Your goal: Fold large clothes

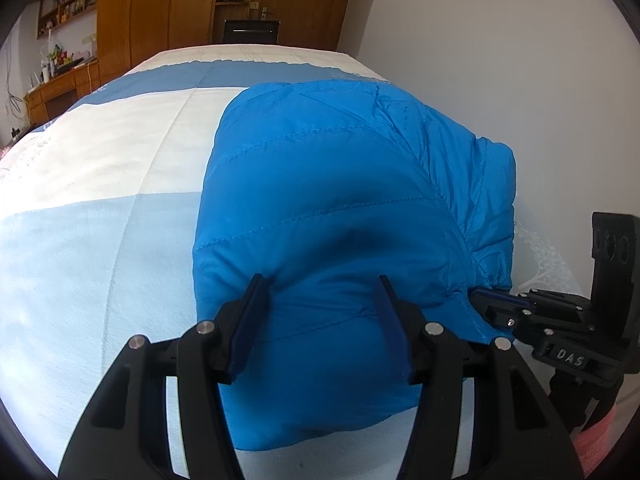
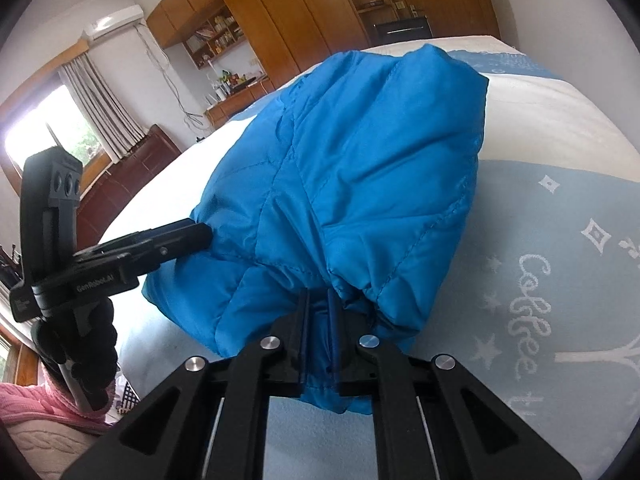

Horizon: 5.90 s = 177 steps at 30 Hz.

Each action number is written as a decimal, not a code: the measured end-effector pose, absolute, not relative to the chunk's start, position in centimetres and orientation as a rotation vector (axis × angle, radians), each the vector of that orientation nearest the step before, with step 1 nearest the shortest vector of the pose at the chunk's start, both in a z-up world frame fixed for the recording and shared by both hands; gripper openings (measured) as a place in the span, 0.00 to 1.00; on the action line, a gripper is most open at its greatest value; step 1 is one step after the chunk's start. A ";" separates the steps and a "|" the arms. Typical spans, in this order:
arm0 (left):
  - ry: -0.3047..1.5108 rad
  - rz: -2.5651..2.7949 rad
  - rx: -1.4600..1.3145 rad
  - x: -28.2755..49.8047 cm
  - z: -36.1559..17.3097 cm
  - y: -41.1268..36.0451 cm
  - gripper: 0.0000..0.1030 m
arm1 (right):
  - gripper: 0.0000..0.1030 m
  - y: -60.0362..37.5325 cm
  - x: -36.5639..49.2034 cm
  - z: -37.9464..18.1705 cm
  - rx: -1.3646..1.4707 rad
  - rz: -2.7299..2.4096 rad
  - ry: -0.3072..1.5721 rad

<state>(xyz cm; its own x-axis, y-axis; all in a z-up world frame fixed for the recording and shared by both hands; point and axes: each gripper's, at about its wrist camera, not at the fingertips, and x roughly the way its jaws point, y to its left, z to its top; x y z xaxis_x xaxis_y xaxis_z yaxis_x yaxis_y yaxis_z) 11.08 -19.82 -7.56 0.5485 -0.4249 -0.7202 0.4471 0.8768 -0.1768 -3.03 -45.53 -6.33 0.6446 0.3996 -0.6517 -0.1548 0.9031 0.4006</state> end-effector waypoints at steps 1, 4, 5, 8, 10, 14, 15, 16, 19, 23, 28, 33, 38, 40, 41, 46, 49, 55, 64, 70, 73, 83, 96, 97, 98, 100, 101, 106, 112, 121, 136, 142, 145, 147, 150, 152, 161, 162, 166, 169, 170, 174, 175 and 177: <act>0.845 -0.516 0.029 11.0 -7.4 -19.7 0.53 | 0.06 -45.8 -3.0 -6.1 0.329 0.328 0.818; 0.844 -0.510 0.034 11.0 -6.9 -19.7 0.53 | 0.10 -46.5 -3.1 -4.6 0.351 0.361 0.817; 0.843 -0.511 0.036 11.1 -6.7 -19.7 0.53 | 0.11 -46.6 -3.1 -3.9 0.343 0.369 0.812; 0.851 -0.541 0.031 11.8 -5.6 -19.6 0.53 | 0.13 -46.5 -3.0 -1.4 0.294 0.373 0.772; 0.847 -0.549 0.025 12.6 -4.8 -19.4 0.53 | 0.14 -46.5 -2.3 0.3 0.262 0.363 0.745; 0.836 -0.561 0.048 15.6 -3.0 -20.0 0.53 | 0.14 -46.8 0.8 2.7 0.200 0.296 0.696; 0.841 -0.560 0.047 16.6 -2.6 -20.3 0.53 | 0.14 -47.0 1.6 3.0 0.197 0.287 0.696; 0.849 -0.559 0.045 17.7 -2.3 -20.4 0.53 | 0.14 -46.9 2.9 3.2 0.197 0.273 0.701; 0.903 -0.579 0.023 20.7 -2.2 -21.1 0.53 | 0.14 -47.5 5.8 2.8 0.191 0.231 0.737; 0.989 -0.563 0.025 24.7 -4.0 -22.2 0.53 | 0.11 -48.7 8.8 0.6 0.231 0.186 0.807; 1.073 -0.601 0.004 27.0 -6.4 -22.7 0.56 | 0.08 -49.7 10.8 -2.2 0.271 0.147 0.878; 1.096 -0.600 0.026 27.9 -7.9 -23.3 0.56 | 0.08 -50.3 11.3 -4.7 0.327 0.160 0.899; 1.085 -0.575 0.044 27.9 -8.7 -23.9 0.56 | 0.07 -50.5 11.1 -6.2 0.383 0.169 0.882; 1.080 -0.565 0.048 28.1 -8.8 -24.1 0.56 | 0.07 -50.4 11.1 -6.3 0.378 0.161 0.875; 1.078 -0.561 0.054 28.0 -8.8 -24.2 0.56 | 0.07 -50.2 11.0 -6.3 0.376 0.158 0.872; 1.050 -0.531 0.048 27.6 -7.6 -24.1 0.56 | 0.11 -50.5 10.5 -4.8 0.383 0.169 0.852; 1.022 -0.518 0.024 26.0 -6.3 -22.6 0.54 | 0.29 -50.5 8.7 -2.8 0.378 0.185 0.797; 0.928 -0.462 0.039 22.4 -4.3 -18.8 0.65 | 0.58 -50.7 4.6 0.3 0.348 0.155 0.732; 0.866 -0.468 0.036 18.8 -3.8 -15.7 0.76 | 0.82 -52.8 1.2 -0.8 0.460 0.180 0.779; 0.880 -0.516 0.011 18.0 -4.6 -15.0 0.79 | 0.85 -54.3 0.7 -3.9 0.643 0.284 0.831; 0.898 -0.559 -0.015 18.2 -5.3 -15.0 0.82 | 0.88 -54.9 0.8 -5.0 0.719 0.341 0.834; 0.934 -0.620 -0.016 19.0 -7.4 -15.5 0.88 | 0.95 -55.4 2.2 -7.7 0.835 0.481 0.847; 1.008 -0.786 -0.165 21.5 -10.2 -16.0 0.93 | 0.97 -52.9 4.8 -9.6 0.800 0.577 0.912; 1.018 -0.803 -0.180 21.6 -10.5 -16.1 0.93 | 0.97 -52.5 5.2 -9.7 0.792 0.578 0.919; 1.026 -0.819 -0.191 21.8 -10.7 -16.4 0.95 | 0.97 -52.2 5.4 -9.7 0.783 0.583 0.921; 1.012 -0.822 -0.174 21.7 -10.8 -17.0 0.97 | 0.97 -51.8 5.7 -9.8 0.766 0.583 0.928; 1.006 -0.821 -0.166 21.7 -10.8 -17.2 0.98 | 0.97 -51.6 5.8 -9.8 0.759 0.584 0.930; 0.961 -0.831 -0.147 21.1 -10.8 -18.0 0.96 | 0.96 -50.2 6.7 -9.5 0.702 0.585 0.932; 0.889 -0.818 -0.124 19.9 -9.9 -17.9 0.79 | 0.75 -49.1 6.4 -8.1 0.644 0.585 0.885; 0.796 -0.810 -0.106 18.9 -7.1 -17.7 0.68 | 0.60 -47.8 5.9 -4.5 0.515 0.591 0.813; 0.653 -0.695 -0.112 28.5 -2.4 -15.6 0.70 | 0.60 -44.2 18.8 2.0 0.320 0.635 0.741; 0.645 -0.643 -0.137 35.3 -2.6 -15.3 0.69 | 0.60 -43.8 25.9 1.2 0.337 0.659 0.745; 0.653 -0.606 -0.149 38.0 -3.2 -15.1 0.68 | 0.60 -43.7 28.8 0.0 0.348 0.663 0.769; 0.666 -0.593 -0.161 38.8 -3.7 -14.6 0.68 | 0.60 -43.6 30.4 -1.1 0.358 0.665 0.795; 0.707 -0.572 -0.174 40.2 -5.0 -14.4 0.68 | 0.60 -44.4 31.5 -3.1 0.370 0.660 0.835; 0.737 -0.558 -0.174 41.4 -6.0 -14.4 0.68 | 0.60 -44.6 32.1 -4.5 0.386 0.654 0.864; 0.763 -0.517 -0.086 42.6 -7.4 -14.7 0.74 | 0.77 -47.0 32.7 -7.1 0.509 0.641 0.927; 0.768 -0.515 -0.090 42.7 -7.4 -14.6 0.74 | 0.78 -47.0 33.0 -7.1 0.506 0.635 0.927; 0.775 -0.492 -0.087 42.2 -6.8 -14.0 0.76 | 0.81 -47.6 31.6 -6.1 0.489 0.600 0.920; 0.758 -0.478 -0.055 40.9 -6.4 -14.0 0.80 | 0.82 -48.0 29.7 -5.2 0.451 0.569 0.905; 0.758 -0.476 -0.050 40.6 -6.4 -13.9 0.80 | 0.82 -48.1 29.1 -4.9 0.441 0.558 0.900; 0.760 -0.462 -0.041 39.2 -6.5 -13.8 0.80 | 0.82 -48.6 26.6 -4.6 0.423 0.541 0.879; 0.764 -0.456 -0.041 39.1 -6.7 -13.7 0.80 | 0.82 -48.7 25.9 -4.6 0.408 0.523 0.877; 0.775 -0.449 -0.044 39.0 -7.2 -13.7 0.82 | 0.82 -48.3 25.2 -4.8 0.374 0.484 0.877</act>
<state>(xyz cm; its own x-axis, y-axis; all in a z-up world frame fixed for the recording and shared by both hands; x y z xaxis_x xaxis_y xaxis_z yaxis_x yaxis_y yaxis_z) 39.04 -13.68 -7.20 0.6250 -0.4071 -0.6660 0.3750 0.9049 -0.2012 25.18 -48.29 -4.79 0.5440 0.5461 -0.6371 -0.2480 0.8300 0.4996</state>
